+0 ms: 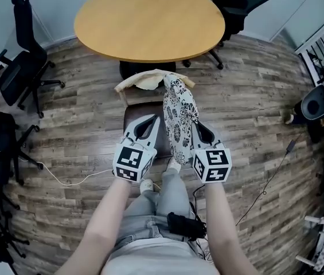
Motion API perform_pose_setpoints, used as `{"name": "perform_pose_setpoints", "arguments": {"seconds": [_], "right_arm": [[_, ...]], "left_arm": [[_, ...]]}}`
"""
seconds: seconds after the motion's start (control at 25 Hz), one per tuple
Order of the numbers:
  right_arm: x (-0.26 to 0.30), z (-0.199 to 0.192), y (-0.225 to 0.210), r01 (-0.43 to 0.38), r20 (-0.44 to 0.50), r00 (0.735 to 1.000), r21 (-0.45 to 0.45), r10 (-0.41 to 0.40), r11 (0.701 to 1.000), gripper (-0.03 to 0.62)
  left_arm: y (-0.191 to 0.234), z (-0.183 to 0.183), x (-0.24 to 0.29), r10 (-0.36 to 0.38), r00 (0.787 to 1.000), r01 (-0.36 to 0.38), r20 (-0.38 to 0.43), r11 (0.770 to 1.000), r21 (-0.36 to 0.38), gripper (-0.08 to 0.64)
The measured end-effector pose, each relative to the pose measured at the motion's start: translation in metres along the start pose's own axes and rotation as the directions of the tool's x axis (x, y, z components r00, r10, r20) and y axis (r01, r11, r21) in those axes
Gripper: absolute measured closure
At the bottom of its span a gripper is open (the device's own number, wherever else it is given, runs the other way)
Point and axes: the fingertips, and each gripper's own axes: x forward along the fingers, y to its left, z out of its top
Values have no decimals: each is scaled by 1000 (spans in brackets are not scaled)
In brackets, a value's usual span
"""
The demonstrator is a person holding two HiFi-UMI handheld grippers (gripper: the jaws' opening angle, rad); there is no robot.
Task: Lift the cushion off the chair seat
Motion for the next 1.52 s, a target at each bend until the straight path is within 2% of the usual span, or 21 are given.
{"name": "perform_pose_setpoints", "arguments": {"seconds": [0.48,0.72,0.96,1.52], "right_arm": [[-28,67,16,8,119,993,-9,-7,1000,555],[-36,103,27,2,179,984,-31,4,1000,555],[-42,135,34,-21,242,970,3,20,1000,555],[-49,194,42,-12,348,937,-71,36,997,555]], "left_arm": [[-6,63,-12,-25,995,21,92,999,39,555],[-7,93,-18,-17,991,8,130,997,75,555],[-2,122,-24,-9,985,-7,171,996,91,555],[2,171,-27,10,966,-41,259,993,115,555]]}}
